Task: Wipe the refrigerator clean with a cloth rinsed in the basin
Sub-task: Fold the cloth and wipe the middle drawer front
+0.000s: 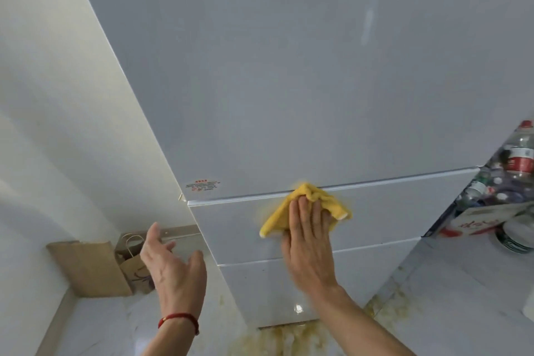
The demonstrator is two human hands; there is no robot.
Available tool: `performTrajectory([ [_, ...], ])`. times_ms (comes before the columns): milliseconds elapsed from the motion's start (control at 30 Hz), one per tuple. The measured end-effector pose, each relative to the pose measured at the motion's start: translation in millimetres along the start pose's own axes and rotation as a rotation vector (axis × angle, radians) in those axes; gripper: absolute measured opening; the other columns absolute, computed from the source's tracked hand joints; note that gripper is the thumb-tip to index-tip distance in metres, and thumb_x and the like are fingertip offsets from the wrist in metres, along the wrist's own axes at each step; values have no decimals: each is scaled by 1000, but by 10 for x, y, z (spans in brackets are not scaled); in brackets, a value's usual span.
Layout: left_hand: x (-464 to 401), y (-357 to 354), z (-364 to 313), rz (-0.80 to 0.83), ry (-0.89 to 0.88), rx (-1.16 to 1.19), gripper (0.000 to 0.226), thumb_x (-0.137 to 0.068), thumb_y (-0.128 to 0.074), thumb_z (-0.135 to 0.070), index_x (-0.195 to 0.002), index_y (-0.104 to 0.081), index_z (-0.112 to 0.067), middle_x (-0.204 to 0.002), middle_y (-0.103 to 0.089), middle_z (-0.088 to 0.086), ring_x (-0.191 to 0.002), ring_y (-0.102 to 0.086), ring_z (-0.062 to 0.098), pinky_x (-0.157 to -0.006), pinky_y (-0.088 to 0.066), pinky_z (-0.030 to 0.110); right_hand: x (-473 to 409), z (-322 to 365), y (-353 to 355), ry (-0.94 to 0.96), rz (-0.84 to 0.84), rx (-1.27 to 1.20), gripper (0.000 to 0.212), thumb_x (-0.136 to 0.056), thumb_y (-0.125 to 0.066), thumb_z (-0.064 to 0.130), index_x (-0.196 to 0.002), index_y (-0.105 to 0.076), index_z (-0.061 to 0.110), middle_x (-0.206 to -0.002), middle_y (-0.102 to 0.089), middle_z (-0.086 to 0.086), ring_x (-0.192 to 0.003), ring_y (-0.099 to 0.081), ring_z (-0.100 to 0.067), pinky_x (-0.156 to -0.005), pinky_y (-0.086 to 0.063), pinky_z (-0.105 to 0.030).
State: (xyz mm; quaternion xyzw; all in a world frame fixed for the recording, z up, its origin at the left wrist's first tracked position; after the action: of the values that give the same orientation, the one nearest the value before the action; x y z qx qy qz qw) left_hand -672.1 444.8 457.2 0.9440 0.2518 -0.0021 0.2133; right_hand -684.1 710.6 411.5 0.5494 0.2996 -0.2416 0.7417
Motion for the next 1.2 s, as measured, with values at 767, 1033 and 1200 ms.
performTrajectory([
  [767, 153, -956, 1891, 190, 7, 43, 46, -98, -60, -26, -143, -52, -20, -142, -56, 3, -129, -50, 21, -110, -42, 44, 163, -1669, 495, -548, -431, -279, 70, -111, -36, 30, -165, 2, 8, -173, 11, -11, -160, 10, -30, -128, 8, -39],
  [1033, -17, -1238, 2109, 19, -216, 308, 33, -105, -48, -35, -74, -52, -23, -68, -46, -9, -64, -42, 13, -65, -33, 31, 633, -1610, 20, -302, -346, -281, 63, -113, -35, 32, -166, -7, 13, -174, 7, -1, -160, 10, -29, -128, 5, -42],
  [1200, -193, -1362, 2160, 17, -266, 360, 51, -101, -54, -43, -60, -37, -17, -51, -27, -12, -56, -27, 16, -55, -23, 31, 903, -1319, -308, -205, -282, -414, 61, -112, -36, 33, -166, -13, 14, -174, 2, 2, -160, 9, -26, -130, 2, -46],
])
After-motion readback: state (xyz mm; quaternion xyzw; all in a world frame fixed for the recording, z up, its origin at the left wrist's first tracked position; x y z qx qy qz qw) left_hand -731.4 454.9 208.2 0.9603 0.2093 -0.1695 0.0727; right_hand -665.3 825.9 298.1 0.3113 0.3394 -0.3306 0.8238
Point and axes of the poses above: each hand's wrist, its own x-axis away from the middle knuckle, its own y-axis out of the back of the hand, z = x × y, the point moved 9 cm from there along -x, towards the middle knuckle
